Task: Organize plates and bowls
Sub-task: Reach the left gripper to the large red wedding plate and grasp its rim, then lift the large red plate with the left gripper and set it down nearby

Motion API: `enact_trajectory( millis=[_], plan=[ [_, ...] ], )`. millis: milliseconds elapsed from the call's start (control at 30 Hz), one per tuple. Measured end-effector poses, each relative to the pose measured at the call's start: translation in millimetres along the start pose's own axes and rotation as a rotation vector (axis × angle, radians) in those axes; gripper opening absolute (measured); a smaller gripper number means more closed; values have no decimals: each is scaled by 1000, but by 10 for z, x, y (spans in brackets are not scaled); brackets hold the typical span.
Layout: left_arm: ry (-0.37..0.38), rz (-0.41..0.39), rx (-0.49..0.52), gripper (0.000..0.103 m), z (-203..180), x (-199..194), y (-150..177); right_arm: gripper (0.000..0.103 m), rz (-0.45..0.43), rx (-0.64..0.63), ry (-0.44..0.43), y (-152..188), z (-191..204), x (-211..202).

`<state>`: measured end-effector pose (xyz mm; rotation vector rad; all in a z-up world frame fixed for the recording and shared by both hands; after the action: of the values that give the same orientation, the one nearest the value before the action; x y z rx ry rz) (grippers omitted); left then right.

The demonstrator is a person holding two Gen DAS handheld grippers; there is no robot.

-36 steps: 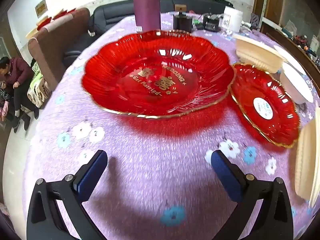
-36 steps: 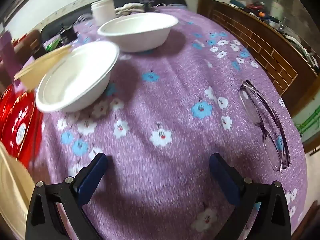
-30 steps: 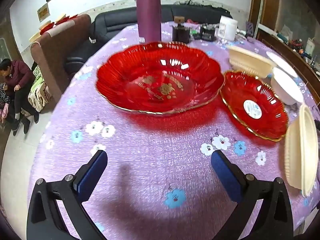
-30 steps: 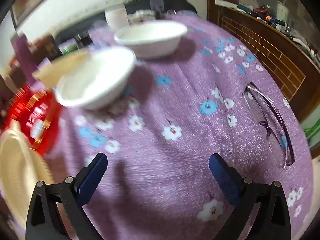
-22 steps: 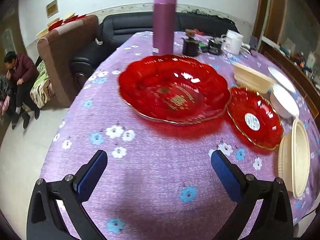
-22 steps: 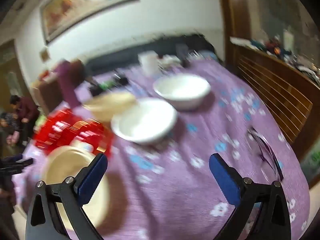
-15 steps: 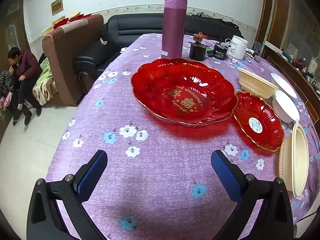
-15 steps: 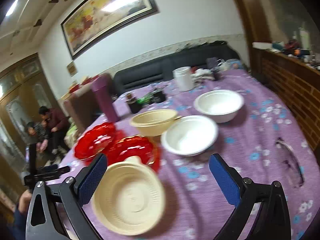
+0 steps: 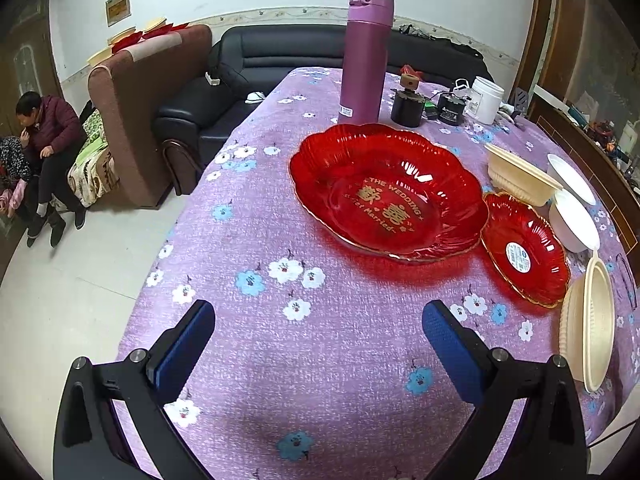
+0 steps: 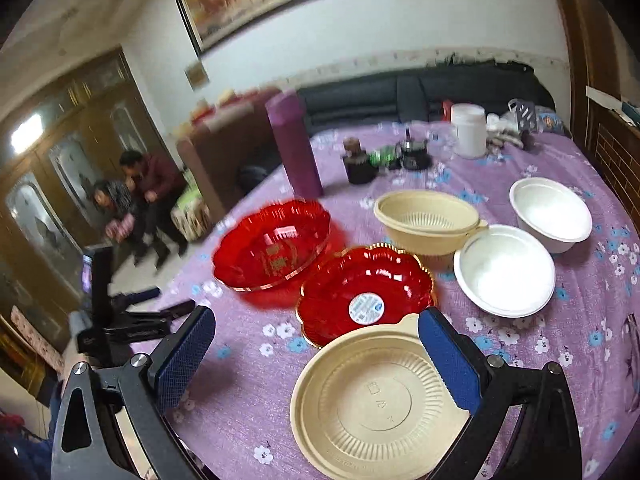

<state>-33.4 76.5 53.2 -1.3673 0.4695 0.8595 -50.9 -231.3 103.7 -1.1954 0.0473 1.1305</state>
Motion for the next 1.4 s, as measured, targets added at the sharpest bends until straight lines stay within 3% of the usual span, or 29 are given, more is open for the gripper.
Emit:
enact_trajectory(
  millis=[267, 367, 467, 567, 633, 700, 767, 833, 900, 1133, 1267, 1300, 1400],
  plan=[
    [13, 18, 17, 103, -5, 89, -217, 101, 191, 41, -10, -312, -81, 647],
    [26, 13, 12, 103, 3, 136, -325, 92, 219, 83, -9, -455, -158, 803],
    [31, 31, 0, 103, 8, 236, -447, 71, 255, 108, -26, -578, -219, 971],
    [29, 35, -4, 102, 15, 324, -568, 63, 284, 129, -16, -688, -289, 1173],
    [26, 30, 1, 91, 0, 369, -641, 61, 298, 143, -5, -753, -352, 1307],
    [18, 59, -2, 85, -3, 477, -707, 51, 310, 160, -6, -804, -428, 1438],
    [50, 79, -13, 81, 3, 568, -757, 47, 321, 171, 8, -837, -497, 1545],
    [57, 96, -10, 56, -6, 662, -812, 47, 324, 181, 22, -873, -561, 1630],
    [58, 120, -21, 48, 0, 761, -855, 46, 339, 204, 13, -902, -630, 1722],
    [58, 173, -67, 48, 69, 1037, -935, 41, 357, 233, 20, -937, -753, 1930],
    [68, 193, -69, 48, 42, 1189, -957, 26, 375, 242, 45, -920, -809, 2043],
    [77, 196, -68, 43, 26, 1215, -960, 24, 380, 247, 40, -916, -823, 2077],
    [112, 214, -63, 16, -33, 1288, -950, 16, 380, 257, 45, -908, -849, 2123]
  ],
)
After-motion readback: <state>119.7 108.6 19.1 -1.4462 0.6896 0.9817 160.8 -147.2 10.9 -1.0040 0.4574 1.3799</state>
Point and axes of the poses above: each gripper's, at about its wrist camera, not at the fingertips, and x roughly the way its jaws point, z to its left, y to its underside, the point moved 1 cm from there along x, roughly the way its jaws point, and after that the axes turned 15 degrees about -y, right-handed, at the moved point
